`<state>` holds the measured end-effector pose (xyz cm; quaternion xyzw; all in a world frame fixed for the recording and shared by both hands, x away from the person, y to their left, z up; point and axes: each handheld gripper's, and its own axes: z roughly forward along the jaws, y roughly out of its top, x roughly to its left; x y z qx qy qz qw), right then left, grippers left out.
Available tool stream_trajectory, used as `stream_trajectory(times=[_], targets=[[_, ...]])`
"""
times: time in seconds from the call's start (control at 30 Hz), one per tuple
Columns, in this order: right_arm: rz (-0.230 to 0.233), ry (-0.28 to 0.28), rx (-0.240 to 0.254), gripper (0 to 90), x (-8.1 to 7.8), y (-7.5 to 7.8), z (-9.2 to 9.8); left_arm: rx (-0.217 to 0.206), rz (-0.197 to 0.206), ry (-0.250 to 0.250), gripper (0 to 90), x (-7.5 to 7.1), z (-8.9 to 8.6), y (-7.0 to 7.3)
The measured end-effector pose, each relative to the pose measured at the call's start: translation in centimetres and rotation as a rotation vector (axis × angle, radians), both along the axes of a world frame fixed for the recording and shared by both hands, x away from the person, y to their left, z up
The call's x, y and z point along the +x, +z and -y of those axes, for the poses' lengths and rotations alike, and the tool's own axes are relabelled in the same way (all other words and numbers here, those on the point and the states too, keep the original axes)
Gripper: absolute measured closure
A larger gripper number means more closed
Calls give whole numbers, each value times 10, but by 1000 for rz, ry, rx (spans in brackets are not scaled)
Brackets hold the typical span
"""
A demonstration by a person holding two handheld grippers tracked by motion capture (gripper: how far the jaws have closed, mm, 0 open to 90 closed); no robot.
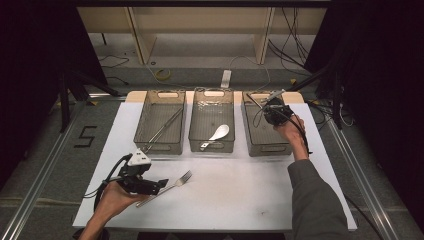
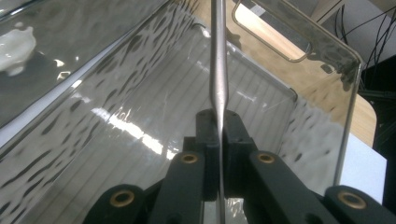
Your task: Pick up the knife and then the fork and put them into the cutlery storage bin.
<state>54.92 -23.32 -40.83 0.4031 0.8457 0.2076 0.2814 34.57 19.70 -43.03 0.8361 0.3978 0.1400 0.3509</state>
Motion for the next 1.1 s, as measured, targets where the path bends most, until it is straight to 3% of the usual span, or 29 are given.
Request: stream_trajectory(times=[0.13, 0.2, 0.3, 0.4, 0.53, 0.7, 0.77, 0.87, 0.97, 1.1], targets=[[-10, -16, -10, 854, 3, -5, -3, -10, -3, 2, 163, 0, 0, 0], [10, -7, 4, 745, 3, -6, -5, -5, -5, -1, 164, 0, 0, 0], [40, -11, 55, 710, 1, 3, -7, -2, -6, 1, 164, 0, 1, 0], [54, 5, 42, 636, -4, 11, -9, -4, -4, 3, 163, 0, 0, 0], [43, 32, 72, 551, -14, 16, -10, 3, -11, 0, 163, 0, 1, -1], [25, 75, 167, 462, -32, 23, -9, 6, -19, -2, 163, 1, 1, -2], [32, 92, 182, 429, -40, 26, -9, 10, -29, 0, 163, 0, 2, -2], [24, 142, 245, 372, -56, 33, -10, 26, -38, -9, 163, 1, 2, -3], [-6, 215, 338, 338, -73, 35, -12, 38, -57, -11, 164, 1, 3, -5], [-1, 280, 370, 317, -102, 34, -17, 73, -80, -20, 165, 2, 4, -9]])
